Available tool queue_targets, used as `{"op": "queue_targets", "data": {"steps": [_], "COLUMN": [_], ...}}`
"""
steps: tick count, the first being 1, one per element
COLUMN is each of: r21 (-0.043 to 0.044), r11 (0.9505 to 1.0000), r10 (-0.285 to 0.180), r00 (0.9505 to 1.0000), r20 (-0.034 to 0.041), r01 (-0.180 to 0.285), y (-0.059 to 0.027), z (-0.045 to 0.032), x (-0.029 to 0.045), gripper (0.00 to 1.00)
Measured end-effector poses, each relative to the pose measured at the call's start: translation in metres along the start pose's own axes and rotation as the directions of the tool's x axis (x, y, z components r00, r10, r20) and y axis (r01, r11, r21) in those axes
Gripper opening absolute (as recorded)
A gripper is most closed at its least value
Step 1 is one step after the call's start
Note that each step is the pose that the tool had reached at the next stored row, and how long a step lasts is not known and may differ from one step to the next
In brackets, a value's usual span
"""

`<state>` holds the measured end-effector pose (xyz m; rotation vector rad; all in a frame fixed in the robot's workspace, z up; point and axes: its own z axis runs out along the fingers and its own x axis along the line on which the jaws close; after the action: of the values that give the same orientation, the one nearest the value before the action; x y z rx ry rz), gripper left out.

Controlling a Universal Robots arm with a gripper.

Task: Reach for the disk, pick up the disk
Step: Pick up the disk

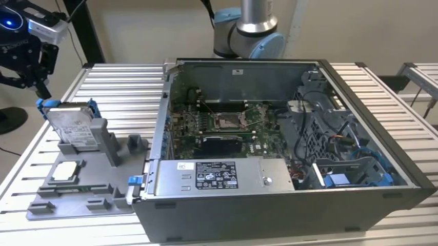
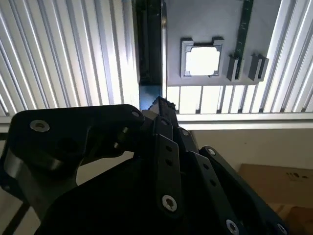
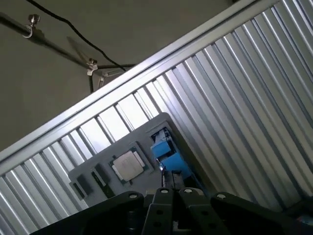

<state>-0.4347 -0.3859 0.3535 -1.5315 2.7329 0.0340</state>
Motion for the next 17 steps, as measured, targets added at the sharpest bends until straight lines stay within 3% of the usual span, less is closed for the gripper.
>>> {"op": "queue_targets", "data": {"steps": [4, 9, 12, 17], "r21": [0.0011, 0.0024, 0.0027, 0.0020], "r11": [0.9983, 0.9911, 0.9830, 0.9643], "r10": [-0.059, -0.133, -0.183, -0.265], "r00": [0.9983, 0.9911, 0.9831, 0.9643], "r20": [0.0005, 0.0009, 0.0008, 0.0002], "r01": [0.059, 0.133, 0.183, 0.265], "y": [0.0000, 0.0000, 0.0000, 0.0000], "z": [0.0000, 0.0000, 0.0000, 0.0000], "x": [0.0000, 0.0000, 0.0000, 0.0000], "gripper": [0.00, 0.00, 0.00, 0.00]}}
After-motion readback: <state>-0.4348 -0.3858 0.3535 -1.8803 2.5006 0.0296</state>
